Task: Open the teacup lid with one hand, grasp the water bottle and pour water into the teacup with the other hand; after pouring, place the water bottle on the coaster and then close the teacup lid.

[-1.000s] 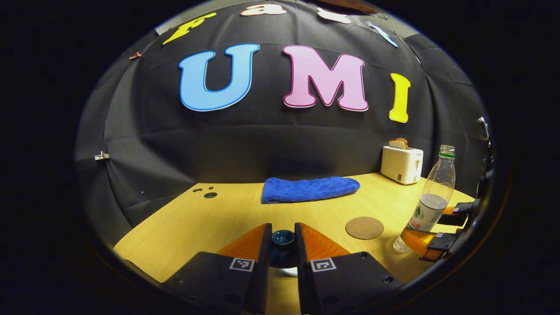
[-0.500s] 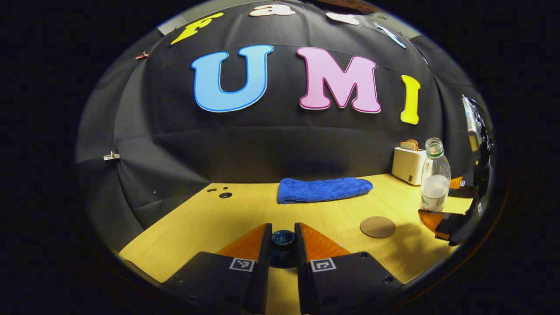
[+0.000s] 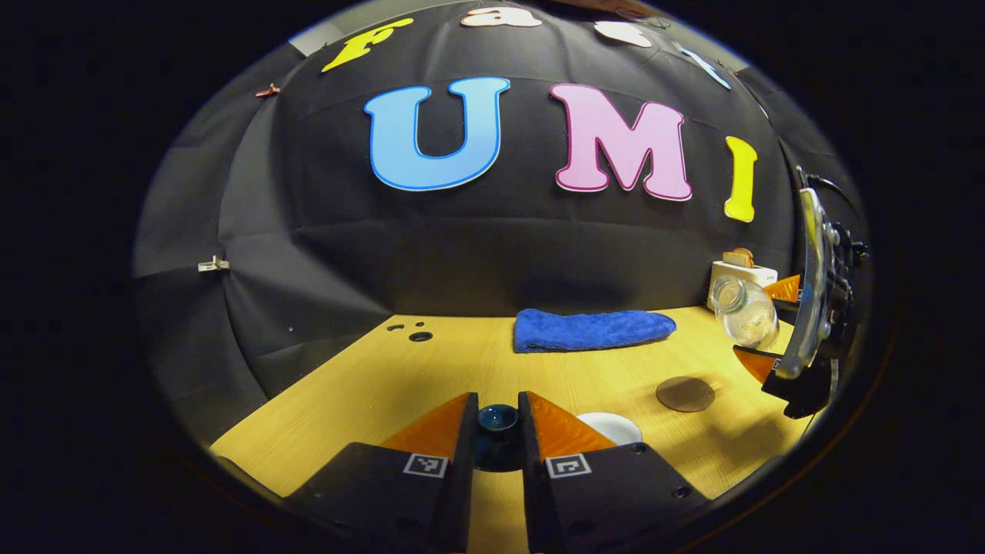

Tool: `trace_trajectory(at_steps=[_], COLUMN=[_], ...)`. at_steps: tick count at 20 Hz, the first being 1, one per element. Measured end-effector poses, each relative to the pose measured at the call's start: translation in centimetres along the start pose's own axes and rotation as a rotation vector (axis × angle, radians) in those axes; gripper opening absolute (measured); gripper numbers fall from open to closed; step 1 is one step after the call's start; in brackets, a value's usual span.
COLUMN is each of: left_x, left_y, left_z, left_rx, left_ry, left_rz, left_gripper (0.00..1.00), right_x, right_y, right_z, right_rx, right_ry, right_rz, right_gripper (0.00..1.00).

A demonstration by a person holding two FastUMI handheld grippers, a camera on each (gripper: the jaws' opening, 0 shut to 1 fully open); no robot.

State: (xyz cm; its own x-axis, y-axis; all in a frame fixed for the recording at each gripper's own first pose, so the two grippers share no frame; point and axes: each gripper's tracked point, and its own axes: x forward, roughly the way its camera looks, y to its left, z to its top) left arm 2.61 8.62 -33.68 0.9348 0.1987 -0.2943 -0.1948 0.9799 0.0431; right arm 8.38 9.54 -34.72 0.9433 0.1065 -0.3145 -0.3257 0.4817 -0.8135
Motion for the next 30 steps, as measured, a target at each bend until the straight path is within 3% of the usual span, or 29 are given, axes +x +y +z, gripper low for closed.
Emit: trace_trajectory(at_steps=[6, 7, 14, 16, 18, 19, 20, 22, 30], left_x=[-0.6, -0.7, -1.3, -1.6, -1.7, -1.7, -1.6, -1.6, -1.4], left_y=[0.9, 1.0, 0.8, 0.8, 0.9, 1.0, 1.0, 1.1, 1.5], left_z=[-0.9, -1.0, -1.8, -2.1, -2.1, -2.2, -2.2, -2.3, -2.4], left_rx=[-0.002, -0.003, -0.016, -0.010, -0.012, -0.014, -0.017, -0.021, -0.030], left_ry=[0.016, 0.016, 0.030, 0.033, 0.032, 0.032, 0.031, 0.031, 0.037], left_rz=[0.007, 0.007, -0.002, -0.007, -0.009, -0.008, -0.007, -0.005, 0.009], left_gripper=[0.32, 0.29, 0.32, 0.29, 0.36, 0.29, 0.31, 0.28, 0.32], right_x=[1.0, 1.1, 2.0, 2.3, 2.5, 2.6, 2.7, 3.0, 3.8], right_y=[1.2, 1.3, 0.6, 0.4, 0.2, 0.1, 0.1, 1.0, 0.7], right_z=[1.8, 1.9, 2.9, 2.9, 3.1, 3.3, 3.3, 3.6, 4.2], right_rx=[-0.160, -0.178, -0.323, -0.352, -0.380, -0.399, -0.416, -0.447, -0.546], right_ry=[-0.034, -0.040, -0.047, -0.049, -0.056, -0.061, -0.066, -0.080, -0.120], right_rz=[0.008, 0.010, -0.005, 0.000, 0.002, -0.002, -0.004, -0.011, -0.029], right_gripper=[0.75, 0.75, 0.75, 0.75, 0.75, 0.75, 0.72, 0.75, 0.74])
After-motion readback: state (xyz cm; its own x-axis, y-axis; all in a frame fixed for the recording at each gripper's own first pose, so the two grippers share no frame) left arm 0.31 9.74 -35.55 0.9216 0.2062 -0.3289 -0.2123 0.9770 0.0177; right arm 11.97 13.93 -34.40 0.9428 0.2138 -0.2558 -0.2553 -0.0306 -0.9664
